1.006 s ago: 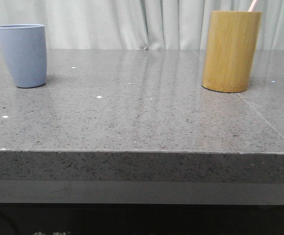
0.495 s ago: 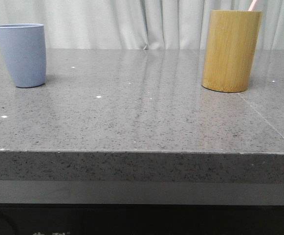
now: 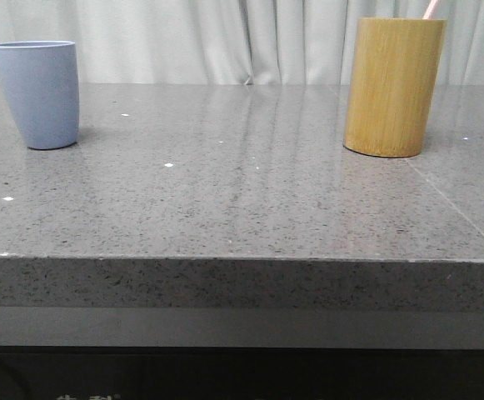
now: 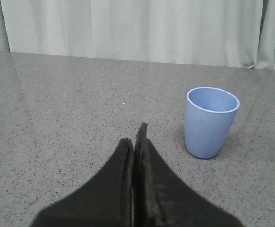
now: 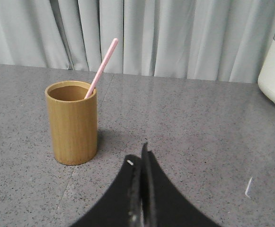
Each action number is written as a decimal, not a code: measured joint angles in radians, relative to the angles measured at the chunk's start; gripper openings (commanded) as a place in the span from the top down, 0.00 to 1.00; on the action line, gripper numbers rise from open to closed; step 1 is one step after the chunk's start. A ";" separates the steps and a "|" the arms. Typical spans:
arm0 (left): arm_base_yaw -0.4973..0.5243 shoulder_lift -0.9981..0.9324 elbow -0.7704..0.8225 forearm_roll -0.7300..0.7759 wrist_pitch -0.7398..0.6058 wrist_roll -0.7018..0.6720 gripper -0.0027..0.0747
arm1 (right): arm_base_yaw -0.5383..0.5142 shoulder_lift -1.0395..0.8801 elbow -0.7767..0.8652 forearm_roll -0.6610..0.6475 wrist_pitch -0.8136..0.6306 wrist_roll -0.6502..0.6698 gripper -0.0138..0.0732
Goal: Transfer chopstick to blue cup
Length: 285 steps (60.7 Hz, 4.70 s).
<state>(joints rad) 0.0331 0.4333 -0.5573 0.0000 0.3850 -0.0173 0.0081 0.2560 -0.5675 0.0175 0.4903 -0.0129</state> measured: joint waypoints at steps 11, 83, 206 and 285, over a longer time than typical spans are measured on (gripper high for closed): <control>0.000 0.006 0.000 0.014 0.009 0.000 0.85 | 0.000 0.000 0.000 0.000 0.005 0.000 0.77; -0.336 0.898 -0.891 0.008 0.575 0.077 0.25 | 0.000 0.000 -0.001 0.009 -0.002 -0.002 0.14; -0.339 1.503 -1.489 0.033 0.870 0.104 0.96 | 0.000 0.000 -0.001 0.009 -0.016 -0.002 0.14; -0.620 1.609 -1.545 -0.073 0.876 0.104 0.85 | 0.000 0.000 -0.001 0.009 -0.028 -0.002 0.14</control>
<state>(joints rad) -0.5871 2.0419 -2.1019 -0.0731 1.2607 0.0867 0.0081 0.2560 -0.5683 0.0268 0.4624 -0.0149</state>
